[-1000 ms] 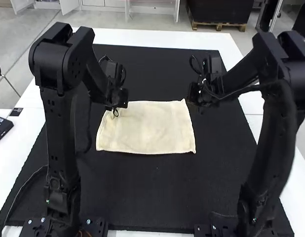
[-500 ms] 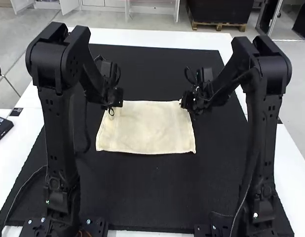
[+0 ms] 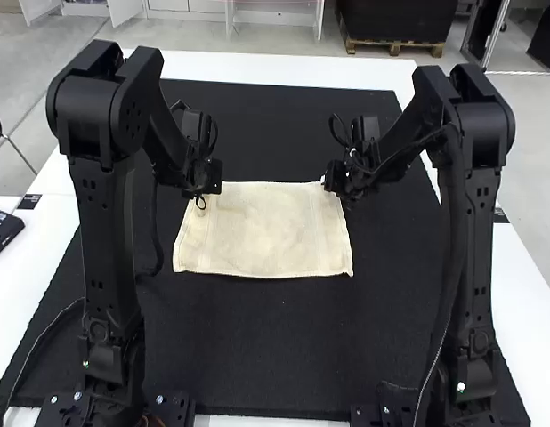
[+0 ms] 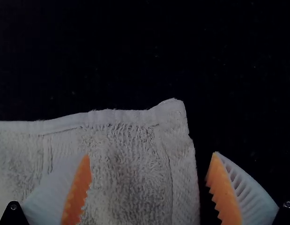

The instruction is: Fold the towel.

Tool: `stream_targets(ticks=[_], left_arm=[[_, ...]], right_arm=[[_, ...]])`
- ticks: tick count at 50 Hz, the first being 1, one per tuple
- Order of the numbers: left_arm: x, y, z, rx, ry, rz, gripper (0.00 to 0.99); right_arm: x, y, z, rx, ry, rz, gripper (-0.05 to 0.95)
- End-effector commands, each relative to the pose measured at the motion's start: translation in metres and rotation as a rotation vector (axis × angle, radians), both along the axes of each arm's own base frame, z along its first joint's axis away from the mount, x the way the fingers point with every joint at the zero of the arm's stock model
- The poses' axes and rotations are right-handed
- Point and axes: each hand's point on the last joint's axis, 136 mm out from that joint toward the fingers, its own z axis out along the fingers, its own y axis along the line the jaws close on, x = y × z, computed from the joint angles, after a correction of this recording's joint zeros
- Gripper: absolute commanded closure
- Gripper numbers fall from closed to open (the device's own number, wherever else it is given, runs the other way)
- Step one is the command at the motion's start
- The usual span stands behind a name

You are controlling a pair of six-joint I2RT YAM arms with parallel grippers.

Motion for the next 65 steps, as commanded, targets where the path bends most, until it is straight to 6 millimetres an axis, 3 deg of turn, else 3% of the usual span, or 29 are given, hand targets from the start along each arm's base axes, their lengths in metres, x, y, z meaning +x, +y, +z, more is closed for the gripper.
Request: stream_targets(ticks=[1, 5, 9, 12, 15, 22, 30, 35, 45, 53, 65], left_arm=[[0.0, -0.001, 0.007, -0.014, -0.016, -0.003, 0.977], [0.0, 0.0, 0.007, -0.016, -0.014, -0.002, 0.977], [0.0, -0.002, 0.007, -0.023, -0.014, -0.008, 0.977], [0.0, -0.002, 0.007, -0.027, -0.013, -0.011, 0.977], [0.0, -0.003, 0.007, -0.026, -0.012, -0.013, 0.977], [0.0, -0.003, 0.007, -0.03, -0.011, -0.014, 0.977], [0.0, -0.003, 0.007, -0.033, -0.01, -0.016, 0.977], [0.0, -0.004, 0.006, -0.038, -0.009, -0.02, 0.977], [0.0, -0.005, 0.008, -0.042, -0.007, -0.023, 0.977], [-0.005, -0.004, 0.011, -0.047, 0.009, -0.017, 0.977], [-0.007, -0.004, 0.027, -0.051, -0.001, -0.015, 0.977]], right_arm=[[-0.006, -0.02, -0.041, -0.129, 0.051, -0.023, 0.29], [-0.008, -0.022, -0.044, -0.148, 0.055, -0.029, 0.31], [-0.01, -0.021, -0.05, -0.155, 0.064, -0.025, 0.48], [-0.008, -0.022, -0.05, -0.159, 0.053, -0.03, 0.64], [-0.007, -0.027, -0.051, -0.191, 0.043, -0.047, 0.93], [-0.019, -0.029, -0.057, -0.255, 0.077, -0.036, 0.92], [-0.029, -0.019, -0.047, -0.237, 0.074, -0.032, 0.92], [-0.03, -0.013, -0.03, -0.19, 0.076, -0.037, 0.92], [-0.021, -0.01, 0.026, -0.15, -0.012, -0.055, 0.92], [-0.028, -0.014, 0.049, -0.142, -0.022, -0.057, 0.92], [-0.048, -0.016, 0.068, -0.134, -0.031, -0.051, 0.92]])
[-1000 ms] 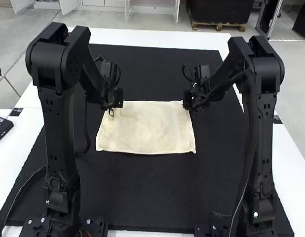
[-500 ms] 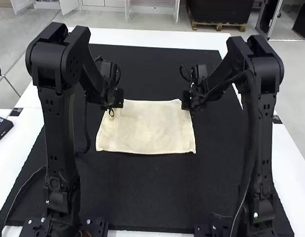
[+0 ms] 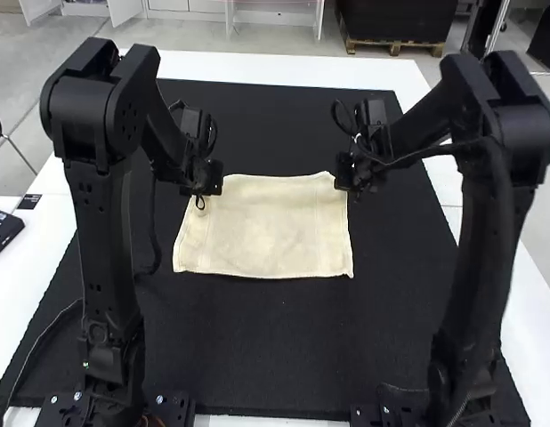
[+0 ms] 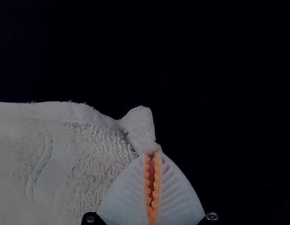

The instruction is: Fold the towel.

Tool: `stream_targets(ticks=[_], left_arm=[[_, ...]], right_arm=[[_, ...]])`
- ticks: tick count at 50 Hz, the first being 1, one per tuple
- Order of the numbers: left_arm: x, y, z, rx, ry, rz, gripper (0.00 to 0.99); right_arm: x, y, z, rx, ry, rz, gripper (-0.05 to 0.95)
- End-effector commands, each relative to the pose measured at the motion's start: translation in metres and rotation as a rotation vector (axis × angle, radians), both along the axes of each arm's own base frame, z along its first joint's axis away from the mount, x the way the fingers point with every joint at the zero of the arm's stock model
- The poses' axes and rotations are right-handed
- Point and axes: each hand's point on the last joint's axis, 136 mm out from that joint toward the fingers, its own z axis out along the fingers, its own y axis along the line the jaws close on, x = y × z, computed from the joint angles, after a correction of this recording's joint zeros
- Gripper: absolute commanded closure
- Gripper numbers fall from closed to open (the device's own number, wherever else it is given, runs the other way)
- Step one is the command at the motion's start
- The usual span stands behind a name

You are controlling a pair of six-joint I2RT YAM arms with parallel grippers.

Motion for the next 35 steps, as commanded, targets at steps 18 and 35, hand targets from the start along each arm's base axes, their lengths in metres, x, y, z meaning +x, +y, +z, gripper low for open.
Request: stream_targets(ticks=[18, 35], left_arm=[[-0.032, 0.009, 0.03, 0.013, 0.051, 0.023, 0.977], [-0.063, 0.012, 0.032, 0.024, 0.074, 0.017, 0.977]], right_arm=[[-0.048, -0.009, 0.006, 0.006, 0.046, -0.015, 0.92], [-0.07, -0.016, 0.013, 0.024, 0.048, -0.038, 0.92]])
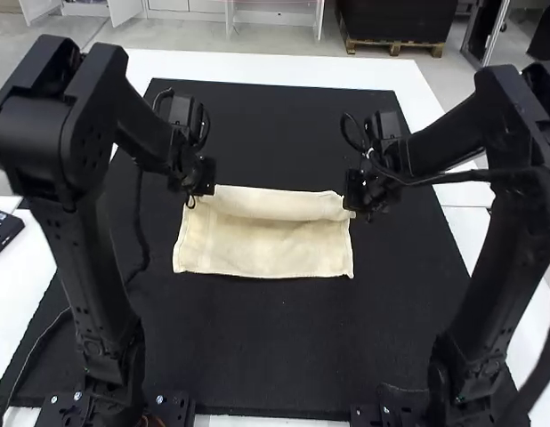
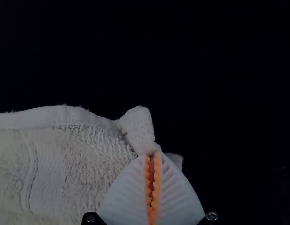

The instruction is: Fold the towel.

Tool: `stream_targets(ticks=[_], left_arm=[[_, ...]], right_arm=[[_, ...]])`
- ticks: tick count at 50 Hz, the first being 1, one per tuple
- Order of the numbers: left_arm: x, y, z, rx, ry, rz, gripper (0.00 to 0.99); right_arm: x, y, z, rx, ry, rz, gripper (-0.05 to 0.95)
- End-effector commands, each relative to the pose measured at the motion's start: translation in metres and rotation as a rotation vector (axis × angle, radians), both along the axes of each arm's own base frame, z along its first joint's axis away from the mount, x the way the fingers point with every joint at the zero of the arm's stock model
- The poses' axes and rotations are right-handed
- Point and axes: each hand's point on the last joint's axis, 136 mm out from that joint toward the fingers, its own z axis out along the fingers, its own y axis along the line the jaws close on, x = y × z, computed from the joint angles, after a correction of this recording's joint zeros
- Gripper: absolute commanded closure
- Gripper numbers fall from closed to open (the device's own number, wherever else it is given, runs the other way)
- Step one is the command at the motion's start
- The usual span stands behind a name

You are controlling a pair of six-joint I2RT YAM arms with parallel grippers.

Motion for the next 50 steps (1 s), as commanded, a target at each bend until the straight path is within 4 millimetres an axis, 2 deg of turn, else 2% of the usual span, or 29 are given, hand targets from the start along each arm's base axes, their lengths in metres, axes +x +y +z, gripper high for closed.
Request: stream_targets(ticks=[1, 15, 30, 36, 45, 50], left_arm=[[-0.009, 0.006, 0.005, 0.014, -0.008, 0.017, 0.977], [-0.035, 0.009, 0.01, 0.019, -0.027, 0.01, 0.977], [-0.054, 0.013, 0.021, 0.031, -0.063, 0.006, 0.977], [-0.061, 0.015, 0.021, 0.044, -0.077, -0.002, 0.977], [-0.079, 0.019, 0.008, 0.064, -0.057, -0.007, 0.977], [-0.081, 0.02, 0.011, 0.075, -0.074, -0.012, 0.979]], right_arm=[[-0.006, -0.001, 0.01, 0.007, -0.016, -0.014, 0.92], [-0.032, -0.011, 0.012, 0.018, 0.0, -0.038, 0.92], [-0.046, -0.016, 0.027, 0.031, -0.052, -0.038, 0.92], [-0.051, -0.018, 0.025, 0.038, -0.069, -0.041, 0.92], [-0.061, -0.024, 0.011, 0.018, -0.064, -0.057, 0.92], [-0.065, -0.028, 0.005, 0.008, -0.051, -0.063, 0.92]])
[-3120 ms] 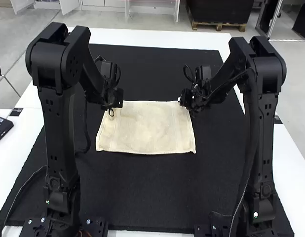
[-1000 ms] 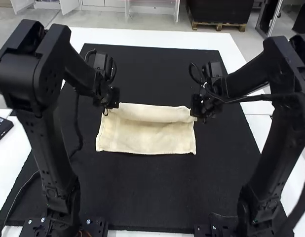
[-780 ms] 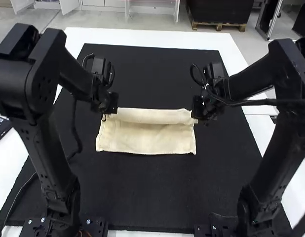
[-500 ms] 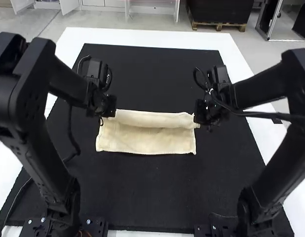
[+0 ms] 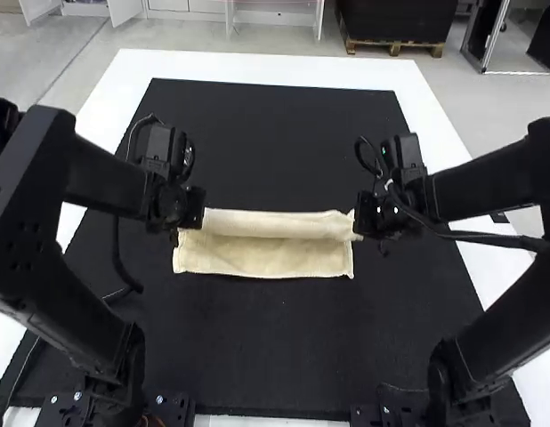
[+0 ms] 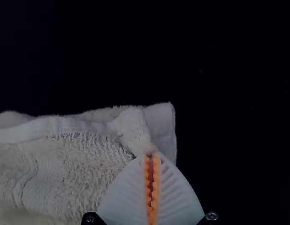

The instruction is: Fold the towel.

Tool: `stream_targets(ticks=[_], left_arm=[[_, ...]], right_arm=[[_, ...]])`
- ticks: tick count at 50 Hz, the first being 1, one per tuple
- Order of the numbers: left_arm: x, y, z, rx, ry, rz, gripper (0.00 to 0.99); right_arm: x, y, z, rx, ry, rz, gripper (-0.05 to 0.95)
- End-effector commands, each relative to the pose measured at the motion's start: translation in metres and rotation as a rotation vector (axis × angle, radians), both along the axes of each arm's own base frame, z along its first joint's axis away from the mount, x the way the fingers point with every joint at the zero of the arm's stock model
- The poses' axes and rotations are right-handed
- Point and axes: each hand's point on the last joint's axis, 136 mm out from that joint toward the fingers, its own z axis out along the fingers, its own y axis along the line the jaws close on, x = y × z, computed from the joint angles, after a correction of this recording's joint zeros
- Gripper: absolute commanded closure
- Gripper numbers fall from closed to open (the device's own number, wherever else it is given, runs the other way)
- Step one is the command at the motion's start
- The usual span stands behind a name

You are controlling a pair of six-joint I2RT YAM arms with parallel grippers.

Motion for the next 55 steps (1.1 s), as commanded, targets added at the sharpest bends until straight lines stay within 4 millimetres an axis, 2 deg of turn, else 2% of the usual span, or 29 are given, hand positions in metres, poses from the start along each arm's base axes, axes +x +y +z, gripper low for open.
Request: stream_targets(ticks=[1, 15, 23, 29, 38, 41, 45, 55], left_arm=[[0.001, 0.014, 0.011, 0.061, -0.041, 0.034, 0.979], [-0.001, 0.021, 0.011, 0.104, -0.05, 0.049, 0.979], [-0.006, 0.043, 0.008, 0.257, -0.032, 0.068, 0.979], [-0.009, 0.048, 0.006, 0.272, -0.001, 0.076, 0.979], [-0.008, 0.061, 0.013, 0.222, 0.022, 0.133, 0.979], [-0.012, 0.061, 0.01, 0.19, 0.039, 0.136, 0.979], [-0.013, 0.063, 0.017, 0.185, 0.014, 0.142, 0.979], [-0.011, 0.05, 0.028, 0.183, -0.035, 0.093, 0.979]], right_arm=[[0.001, -0.014, 0.002, -0.046, -0.024, -0.057, 0.92], [-0.006, -0.016, 0.001, -0.045, -0.013, -0.059, 0.92], [-0.011, -0.014, -0.003, -0.033, 0.005, -0.05, 0.92], [-0.017, -0.016, -0.011, -0.047, 0.051, -0.049, 0.92], [-0.018, -0.017, -0.01, -0.048, 0.067, -0.057, 0.92], [-0.018, -0.02, -0.011, -0.051, 0.068, -0.065, 0.92], [-0.017, -0.024, -0.009, -0.049, 0.061, -0.079, 0.92], [-0.017, -0.028, -0.007, -0.046, 0.043, -0.088, 0.92]])
